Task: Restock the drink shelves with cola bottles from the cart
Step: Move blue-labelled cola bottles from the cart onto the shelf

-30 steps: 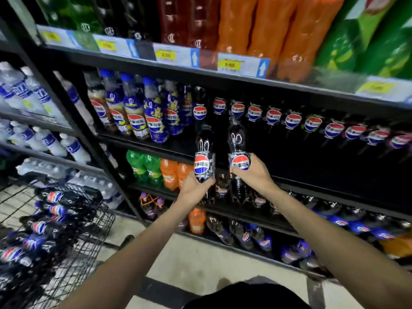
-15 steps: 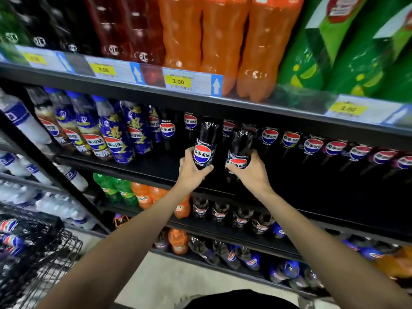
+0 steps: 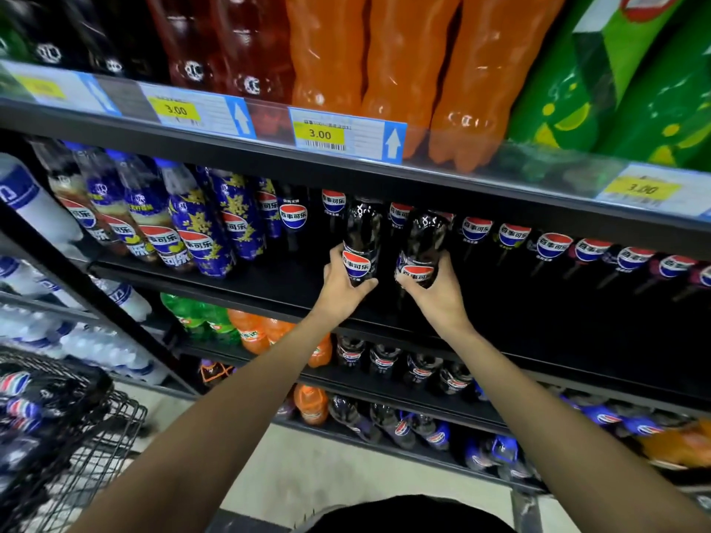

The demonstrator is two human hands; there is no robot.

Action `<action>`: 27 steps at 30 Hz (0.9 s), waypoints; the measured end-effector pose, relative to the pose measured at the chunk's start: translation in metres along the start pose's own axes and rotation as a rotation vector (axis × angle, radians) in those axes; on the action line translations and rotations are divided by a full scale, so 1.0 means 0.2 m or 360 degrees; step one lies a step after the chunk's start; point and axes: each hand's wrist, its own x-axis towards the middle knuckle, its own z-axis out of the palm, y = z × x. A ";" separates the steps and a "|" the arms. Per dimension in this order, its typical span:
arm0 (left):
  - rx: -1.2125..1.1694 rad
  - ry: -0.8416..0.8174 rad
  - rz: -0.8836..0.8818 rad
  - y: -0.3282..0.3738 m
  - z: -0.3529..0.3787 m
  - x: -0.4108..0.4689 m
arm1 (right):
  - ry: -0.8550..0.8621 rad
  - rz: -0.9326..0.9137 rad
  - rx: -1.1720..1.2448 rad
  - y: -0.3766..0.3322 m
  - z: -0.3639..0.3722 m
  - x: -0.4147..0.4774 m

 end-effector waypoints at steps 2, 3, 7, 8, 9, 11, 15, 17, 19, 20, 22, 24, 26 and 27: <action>0.0022 0.0018 -0.0020 -0.02 0.01 -0.02 | -0.0024 0.0033 0.0021 0.02 0.00 -0.01; 0.0039 0.0032 -0.0027 -0.03 0.01 -0.03 | -0.0042 0.0050 0.0031 0.03 0.00 -0.02; -0.0024 0.0068 -0.0095 -0.08 0.04 -0.06 | -0.0077 0.0159 -0.0003 0.12 0.04 -0.07; -0.0034 0.0090 -0.0112 -0.09 0.04 -0.06 | -0.0046 0.0188 -0.0002 0.14 0.06 -0.07; -0.0043 0.0115 -0.0126 -0.09 0.04 -0.06 | -0.0009 0.0214 0.0011 0.15 0.08 -0.07; -0.0077 0.0162 -0.0148 -0.10 0.05 -0.04 | 0.0036 0.0234 0.0040 0.14 0.13 -0.05; -0.0081 0.0328 -0.0107 -0.11 0.01 0.04 | -0.0030 0.0186 0.0020 0.09 0.25 0.07; -0.0039 0.0424 -0.0083 -0.13 -0.03 0.11 | -0.0068 0.0172 0.0002 0.08 0.32 0.14; 0.0079 0.0514 -0.0073 -0.16 -0.06 0.17 | -0.0059 0.0167 -0.0015 0.08 0.38 0.20; 0.0175 0.0560 -0.0061 -0.17 -0.07 0.18 | -0.0040 0.0160 -0.0012 0.08 0.41 0.23; 0.0408 0.0661 0.0019 -0.18 -0.05 0.19 | 0.0008 0.0148 0.0014 0.08 0.46 0.27; 0.0555 0.0753 0.0090 -0.19 -0.03 0.19 | 0.0049 0.0106 -0.0020 0.09 0.48 0.29; 0.0561 0.0778 0.0081 -0.19 -0.02 0.20 | 0.0071 0.0064 -0.0063 0.11 0.49 0.30; 0.0541 0.0773 0.0061 -0.18 -0.02 0.21 | 0.0075 0.0058 -0.0066 0.11 0.48 0.30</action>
